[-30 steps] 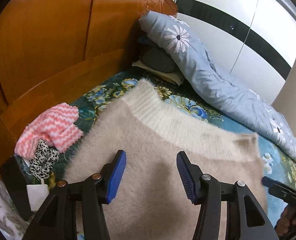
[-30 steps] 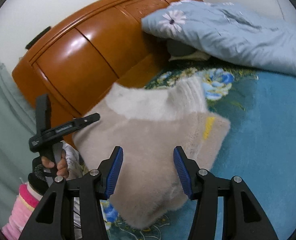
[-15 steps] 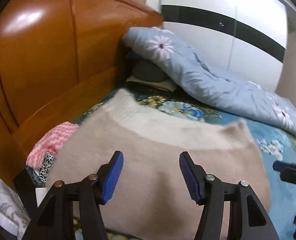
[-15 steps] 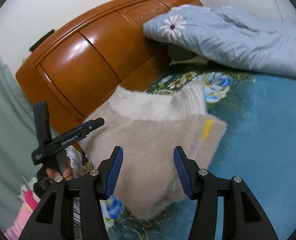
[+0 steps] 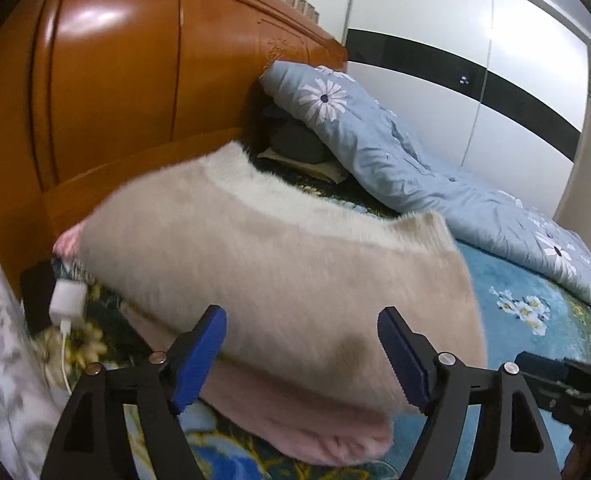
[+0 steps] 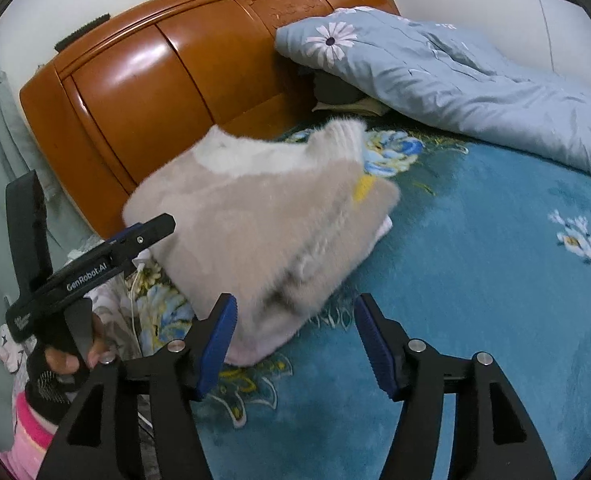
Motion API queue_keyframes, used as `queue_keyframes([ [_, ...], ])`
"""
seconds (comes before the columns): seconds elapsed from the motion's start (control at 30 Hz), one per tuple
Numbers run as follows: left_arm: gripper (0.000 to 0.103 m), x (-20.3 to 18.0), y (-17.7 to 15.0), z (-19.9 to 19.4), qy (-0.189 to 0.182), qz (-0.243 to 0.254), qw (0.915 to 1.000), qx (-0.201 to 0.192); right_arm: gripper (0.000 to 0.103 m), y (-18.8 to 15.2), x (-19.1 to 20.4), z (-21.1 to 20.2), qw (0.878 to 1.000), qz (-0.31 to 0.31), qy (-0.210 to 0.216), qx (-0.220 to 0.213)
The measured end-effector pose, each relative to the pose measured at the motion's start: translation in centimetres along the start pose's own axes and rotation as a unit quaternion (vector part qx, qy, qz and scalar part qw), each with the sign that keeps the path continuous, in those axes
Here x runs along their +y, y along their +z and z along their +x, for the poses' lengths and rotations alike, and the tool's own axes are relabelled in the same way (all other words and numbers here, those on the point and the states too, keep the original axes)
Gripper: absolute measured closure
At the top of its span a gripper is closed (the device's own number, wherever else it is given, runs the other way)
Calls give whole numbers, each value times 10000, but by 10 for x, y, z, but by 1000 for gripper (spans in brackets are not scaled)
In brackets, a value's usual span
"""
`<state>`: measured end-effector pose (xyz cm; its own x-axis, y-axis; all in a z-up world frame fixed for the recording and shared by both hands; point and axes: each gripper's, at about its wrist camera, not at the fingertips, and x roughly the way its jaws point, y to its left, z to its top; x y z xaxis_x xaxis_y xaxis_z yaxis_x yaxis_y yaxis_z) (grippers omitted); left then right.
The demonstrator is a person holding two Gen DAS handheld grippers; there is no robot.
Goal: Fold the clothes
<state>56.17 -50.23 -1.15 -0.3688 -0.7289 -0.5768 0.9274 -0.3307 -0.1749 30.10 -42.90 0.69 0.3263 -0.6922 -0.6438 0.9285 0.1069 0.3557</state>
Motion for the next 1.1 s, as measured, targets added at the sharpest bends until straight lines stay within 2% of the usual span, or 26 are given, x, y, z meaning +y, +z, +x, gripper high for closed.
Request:
queue_keyframes([
  [0.03,20,-3,-6,2,-43,-5,10000,82,36,-4,0,-1,10000,18,-4,21],
  [0.07,20,-5,-11,3,-78,16,9998,163,26,-8,1,-1,10000,24,-2,56],
  [0.1,20,-7,-16,3,-106,37,9997,236,25,-13,2,-2,10000,15,2,78],
  [0.2,20,-12,-27,-3,-100,54,9997,238,25,-26,5,-7,9999,-114,-66,53],
  [0.43,18,-9,-54,-20,46,-304,9992,272,25,-47,3,-17,9999,-17,-113,-32],
  [0.6,17,-8,-69,-24,88,-458,9986,243,25,-58,4,-20,9994,-144,-301,-36],
  [0.97,17,-20,-80,-46,240,-606,9979,7,25,-75,9,-27,9986,-100,-496,-117],
  [1.03,13,-22,-82,-48,277,-581,9979,66,25,-79,14,-30,9981,-143,-575,-168],
  [1.07,13,-23,-82,-49,302,-557,9979,97,18,-81,15,-31,9976,-158,-641,-217],
  [1.1,13,-25,-83,-50,325,-536,9980,118,2,-84,17,-32,9970,-173,-707,-267],
])
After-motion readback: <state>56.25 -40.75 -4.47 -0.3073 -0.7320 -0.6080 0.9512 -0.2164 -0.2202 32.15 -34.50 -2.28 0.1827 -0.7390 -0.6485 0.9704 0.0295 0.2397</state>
